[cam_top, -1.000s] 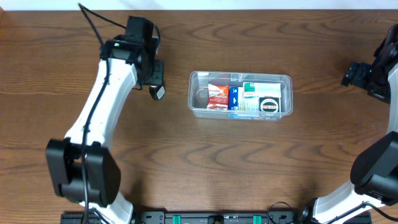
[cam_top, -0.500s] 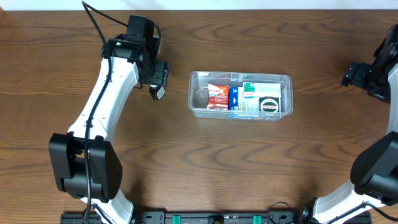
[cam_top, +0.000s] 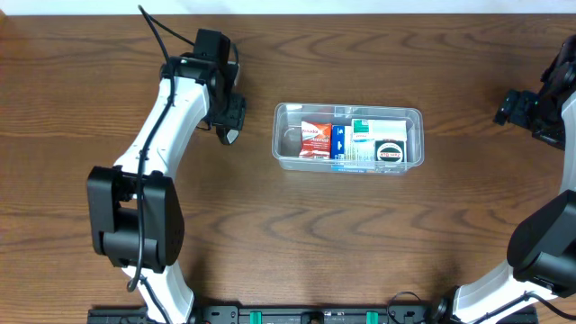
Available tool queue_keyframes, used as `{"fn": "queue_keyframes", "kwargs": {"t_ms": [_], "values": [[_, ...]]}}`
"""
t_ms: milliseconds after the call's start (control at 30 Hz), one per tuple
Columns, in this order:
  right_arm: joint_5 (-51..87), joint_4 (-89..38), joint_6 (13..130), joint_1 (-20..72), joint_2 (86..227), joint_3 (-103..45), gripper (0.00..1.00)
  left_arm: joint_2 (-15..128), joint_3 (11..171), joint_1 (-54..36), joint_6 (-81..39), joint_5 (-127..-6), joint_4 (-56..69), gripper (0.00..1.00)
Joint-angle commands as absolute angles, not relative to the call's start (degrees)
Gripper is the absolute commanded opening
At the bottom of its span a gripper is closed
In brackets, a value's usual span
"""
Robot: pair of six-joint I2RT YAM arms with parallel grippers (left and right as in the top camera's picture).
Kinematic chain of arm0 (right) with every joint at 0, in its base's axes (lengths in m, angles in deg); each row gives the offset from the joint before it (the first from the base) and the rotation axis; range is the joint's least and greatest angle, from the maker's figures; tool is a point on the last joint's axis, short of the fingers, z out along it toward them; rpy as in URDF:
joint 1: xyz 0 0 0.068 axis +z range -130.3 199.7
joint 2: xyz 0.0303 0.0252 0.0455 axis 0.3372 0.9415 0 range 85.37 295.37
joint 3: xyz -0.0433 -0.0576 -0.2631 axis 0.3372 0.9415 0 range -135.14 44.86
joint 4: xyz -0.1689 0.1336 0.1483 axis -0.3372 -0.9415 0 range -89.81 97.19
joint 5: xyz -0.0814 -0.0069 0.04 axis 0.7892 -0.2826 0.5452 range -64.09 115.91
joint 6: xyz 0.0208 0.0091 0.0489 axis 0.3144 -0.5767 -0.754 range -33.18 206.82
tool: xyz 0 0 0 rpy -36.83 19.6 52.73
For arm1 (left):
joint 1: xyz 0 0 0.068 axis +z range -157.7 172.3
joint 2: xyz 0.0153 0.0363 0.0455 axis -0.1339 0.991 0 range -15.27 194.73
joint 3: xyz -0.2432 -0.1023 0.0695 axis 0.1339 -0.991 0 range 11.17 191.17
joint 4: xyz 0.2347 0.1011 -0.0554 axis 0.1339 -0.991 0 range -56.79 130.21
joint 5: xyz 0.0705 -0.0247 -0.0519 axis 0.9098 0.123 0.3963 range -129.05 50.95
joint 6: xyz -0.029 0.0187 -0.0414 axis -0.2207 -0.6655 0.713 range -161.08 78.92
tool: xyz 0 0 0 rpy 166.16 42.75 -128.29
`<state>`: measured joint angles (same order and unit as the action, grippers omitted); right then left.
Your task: Pack container
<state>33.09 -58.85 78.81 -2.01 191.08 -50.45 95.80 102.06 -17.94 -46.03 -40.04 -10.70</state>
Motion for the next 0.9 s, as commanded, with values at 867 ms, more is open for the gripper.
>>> {"fn": "queue_keyframes", "kwargs": {"t_ms": [867], "values": [[33.4, -58.9, 79.6, -2.5, 191.0, -51.4, 0.99, 97.0, 101.2, -17.8, -46.6, -39.9, -7.1, 0.59]]}}
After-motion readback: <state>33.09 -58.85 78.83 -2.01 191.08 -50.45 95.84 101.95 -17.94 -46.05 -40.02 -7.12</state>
